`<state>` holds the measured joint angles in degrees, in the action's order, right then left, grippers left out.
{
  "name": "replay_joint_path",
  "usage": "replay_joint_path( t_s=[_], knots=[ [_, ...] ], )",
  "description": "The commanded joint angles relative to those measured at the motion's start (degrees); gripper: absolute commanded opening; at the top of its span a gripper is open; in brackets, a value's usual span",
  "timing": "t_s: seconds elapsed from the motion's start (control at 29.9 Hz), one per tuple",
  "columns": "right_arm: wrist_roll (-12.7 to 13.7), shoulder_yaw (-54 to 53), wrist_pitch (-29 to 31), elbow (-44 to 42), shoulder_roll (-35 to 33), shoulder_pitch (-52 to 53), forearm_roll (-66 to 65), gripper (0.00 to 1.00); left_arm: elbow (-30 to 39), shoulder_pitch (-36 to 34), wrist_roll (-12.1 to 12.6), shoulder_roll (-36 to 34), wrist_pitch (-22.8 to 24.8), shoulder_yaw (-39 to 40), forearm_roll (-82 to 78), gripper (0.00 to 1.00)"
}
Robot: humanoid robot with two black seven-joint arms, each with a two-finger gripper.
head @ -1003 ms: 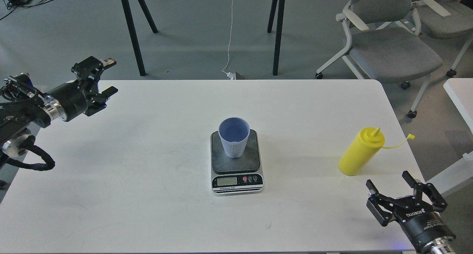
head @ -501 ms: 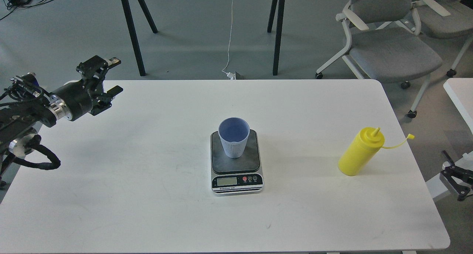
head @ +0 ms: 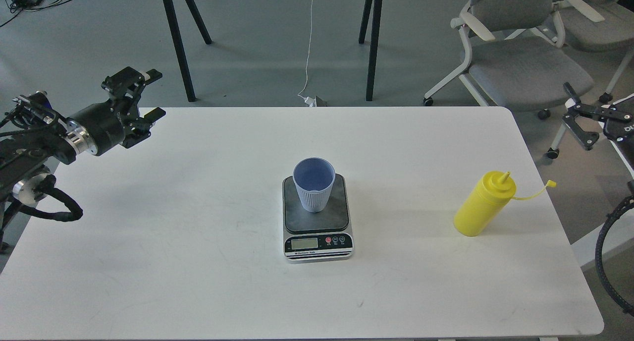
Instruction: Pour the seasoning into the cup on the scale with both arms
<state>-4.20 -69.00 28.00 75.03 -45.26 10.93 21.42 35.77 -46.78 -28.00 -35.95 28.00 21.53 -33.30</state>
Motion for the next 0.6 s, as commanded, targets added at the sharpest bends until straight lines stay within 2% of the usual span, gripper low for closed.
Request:
replay_joint_path(
  t_s=[0.0,0.23,0.57],
  knots=[
    [0.0,5.1,0.0,-6.8,4.5,6.9,-0.6,0.99,0.0,-1.4,0.0,-0.1,0.0,-0.1,0.1,1.0],
    [0.0,12.6,0.0,-16.7,12.5,17.4,-5.3,0.99,0.0,-1.8,0.0,0.0,0.0,-0.2,0.1,1.0],
    [0.0,15.3,0.0,-19.8,14.4,21.8,-8.4,0.99,0.0,-1.9,0.0,1.0,0.0,0.9,0.2,1.0]
  ],
)
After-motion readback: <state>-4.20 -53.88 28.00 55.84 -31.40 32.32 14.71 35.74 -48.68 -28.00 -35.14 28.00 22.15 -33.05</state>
